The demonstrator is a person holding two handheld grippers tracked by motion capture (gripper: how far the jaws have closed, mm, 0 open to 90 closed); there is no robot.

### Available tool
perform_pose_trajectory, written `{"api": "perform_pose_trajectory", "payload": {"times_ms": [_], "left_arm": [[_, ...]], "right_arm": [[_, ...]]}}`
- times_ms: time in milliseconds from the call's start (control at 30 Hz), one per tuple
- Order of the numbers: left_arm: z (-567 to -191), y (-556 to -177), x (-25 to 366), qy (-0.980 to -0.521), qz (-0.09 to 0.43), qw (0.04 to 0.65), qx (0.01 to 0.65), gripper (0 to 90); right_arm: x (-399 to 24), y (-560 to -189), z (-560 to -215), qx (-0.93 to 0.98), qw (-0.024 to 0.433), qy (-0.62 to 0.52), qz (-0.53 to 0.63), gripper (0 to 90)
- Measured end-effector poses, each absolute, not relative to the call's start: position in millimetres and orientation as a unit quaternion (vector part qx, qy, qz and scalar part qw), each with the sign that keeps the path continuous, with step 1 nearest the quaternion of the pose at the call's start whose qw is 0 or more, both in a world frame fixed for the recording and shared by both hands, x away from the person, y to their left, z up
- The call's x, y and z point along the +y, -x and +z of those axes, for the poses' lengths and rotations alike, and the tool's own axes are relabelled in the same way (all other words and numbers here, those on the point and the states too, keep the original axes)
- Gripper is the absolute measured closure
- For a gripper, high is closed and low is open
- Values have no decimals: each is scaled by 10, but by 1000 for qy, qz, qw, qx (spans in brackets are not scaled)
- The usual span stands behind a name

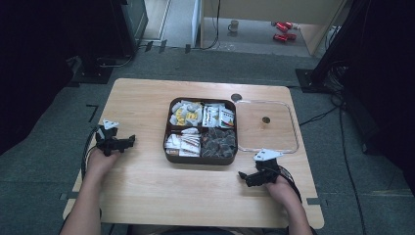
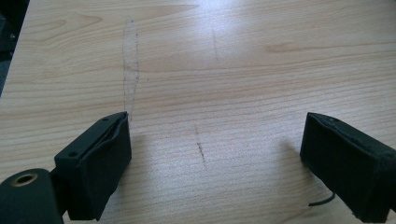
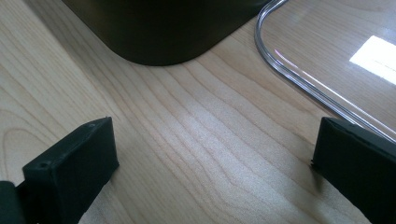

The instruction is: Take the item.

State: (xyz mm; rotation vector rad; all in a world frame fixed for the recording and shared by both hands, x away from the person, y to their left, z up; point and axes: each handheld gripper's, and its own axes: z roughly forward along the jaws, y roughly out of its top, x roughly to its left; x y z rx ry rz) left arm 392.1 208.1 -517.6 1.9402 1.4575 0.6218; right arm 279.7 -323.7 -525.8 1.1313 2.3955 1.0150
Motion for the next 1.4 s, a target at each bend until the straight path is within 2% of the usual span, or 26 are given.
{"api": "perform_pose_trajectory", "payload": {"times_ms": [1133,1400], "left_arm": [[-5174,-3923,2081,-736,236,312,552,90],[-5129,-3938,2084,-750,218,296,550,102]], "right_arm": [[-3237,-2797,-5258,835,152,-394,354,0],[-3237,-2797,-5257,835,152,-394,354,0]]}}
